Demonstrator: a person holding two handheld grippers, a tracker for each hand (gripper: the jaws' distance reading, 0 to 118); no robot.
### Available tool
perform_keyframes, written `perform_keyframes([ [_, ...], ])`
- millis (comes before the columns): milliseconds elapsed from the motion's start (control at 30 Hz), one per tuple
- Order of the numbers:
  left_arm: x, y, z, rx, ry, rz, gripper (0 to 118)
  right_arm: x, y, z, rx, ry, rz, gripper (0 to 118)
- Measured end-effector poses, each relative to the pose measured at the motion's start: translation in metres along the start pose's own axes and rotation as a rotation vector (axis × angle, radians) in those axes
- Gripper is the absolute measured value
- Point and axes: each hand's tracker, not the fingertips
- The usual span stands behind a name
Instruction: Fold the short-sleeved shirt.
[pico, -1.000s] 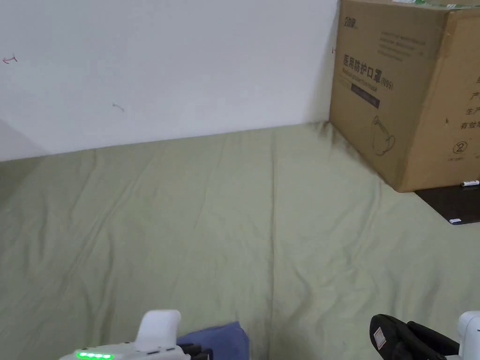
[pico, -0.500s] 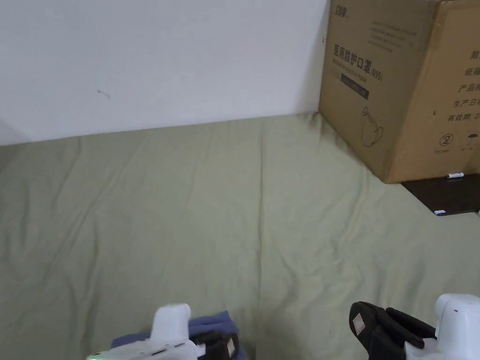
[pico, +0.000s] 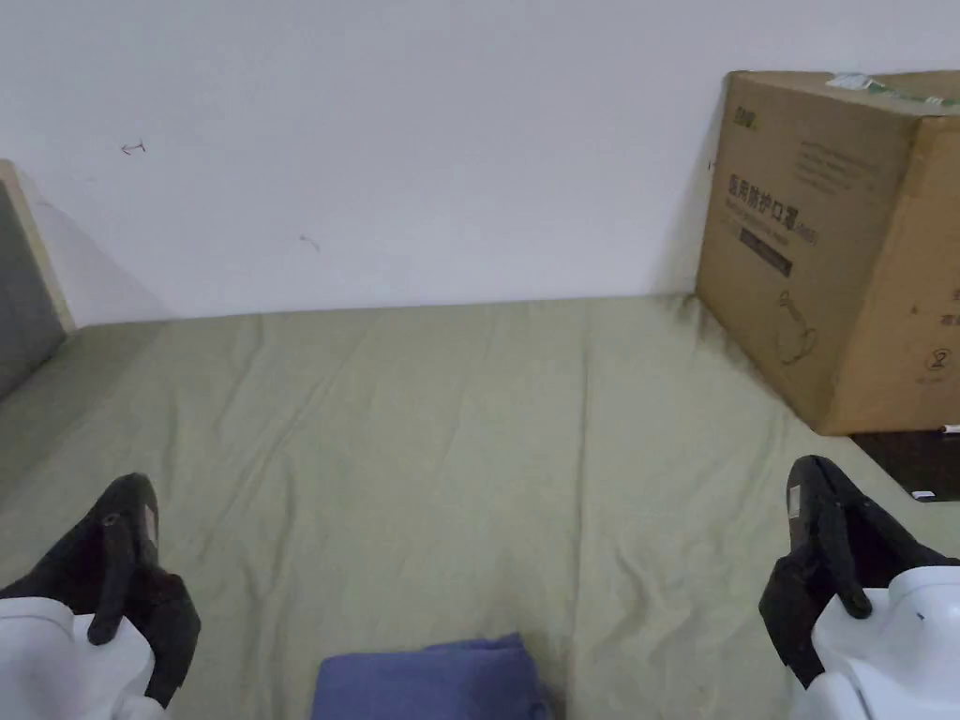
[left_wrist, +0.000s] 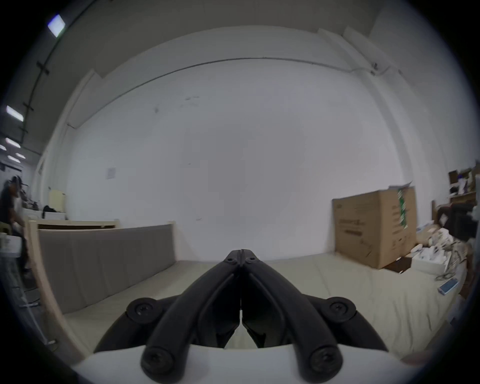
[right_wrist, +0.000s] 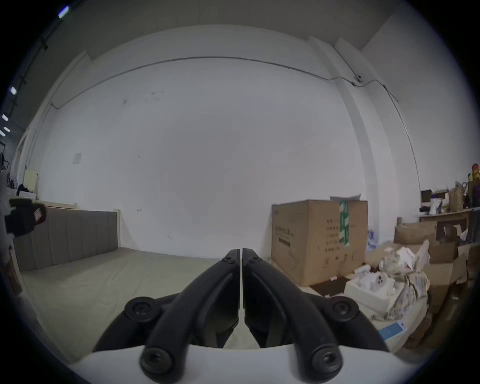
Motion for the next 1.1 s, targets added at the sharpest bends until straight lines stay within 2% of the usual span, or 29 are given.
perform_keyframes([
  [100,-0.002,-0.007,0.005,-0.087,-0.063,0.108,0,0.006,0.002,0.006,-0.058,-0.031,-0.091,1],
  [233,0.001,-0.009,0.006,-0.079,-0.044,0.072,0,0.014,0.008,0.006,-0.048,-0.05,-0.063,1],
  [333,-0.003,-0.003,0.005,-0.08,-0.079,0.053,0,0.019,0.011,0.001,-0.061,-0.034,-0.092,1],
  [433,-0.017,0.004,0.003,-0.034,-0.077,-0.079,0,0.004,-0.002,-0.024,-0.275,0.096,-0.147,1],
  [467,-0.023,0.006,0.002,-0.032,-0.067,-0.101,0,-0.005,-0.014,-0.037,-0.398,0.184,-0.161,1],
  [533,-0.034,0.006,0.001,-0.063,-0.072,-0.068,0,-0.024,-0.051,-0.07,-0.709,0.413,-0.212,1],
  [567,-0.038,0.003,0.0,-0.094,-0.071,-0.037,0,-0.037,-0.079,-0.086,-0.877,0.499,-0.24,1],
  [600,-0.041,-0.001,0.0,-0.115,-0.059,-0.013,0,-0.049,-0.105,-0.096,-0.997,0.538,-0.241,1],
  [667,-0.044,-0.012,0.0,-0.164,-0.035,0.017,0,-0.073,-0.151,-0.11,-1.148,0.554,-0.204,1],
  [800,-0.051,-0.035,-0.007,-0.295,-0.062,0.074,0,-0.097,-0.218,-0.132,-1.287,0.543,-0.124,1],
  [833,-0.055,-0.038,-0.011,-0.321,-0.076,0.093,0,-0.094,-0.225,-0.135,-1.312,0.539,-0.16,1],
  [900,-0.067,-0.045,-0.022,-0.367,-0.125,0.163,0,-0.082,-0.222,-0.14,-1.309,0.523,-0.292,1],
  [933,-0.075,-0.051,-0.032,-0.417,-0.177,0.209,0,-0.077,-0.218,-0.139,-1.328,0.529,-0.298,1],
  [1000,-0.092,-0.073,-0.063,-0.572,-0.324,0.345,1,-0.072,-0.216,-0.14,-1.327,0.539,-0.256,1],
  [1033,-0.101,-0.089,-0.08,-0.665,-0.387,0.439,5,-0.071,-0.217,-0.14,-1.326,0.55,-0.247,1],
  [1067,-0.109,-0.11,-0.098,-0.761,-0.469,0.556,21,-0.069,-0.219,-0.139,-1.321,0.565,-0.255,1],
  [1100,-0.113,-0.131,-0.113,-0.847,-0.538,0.651,42,-0.069,-0.221,-0.14,-1.322,0.566,-0.262,1],
])
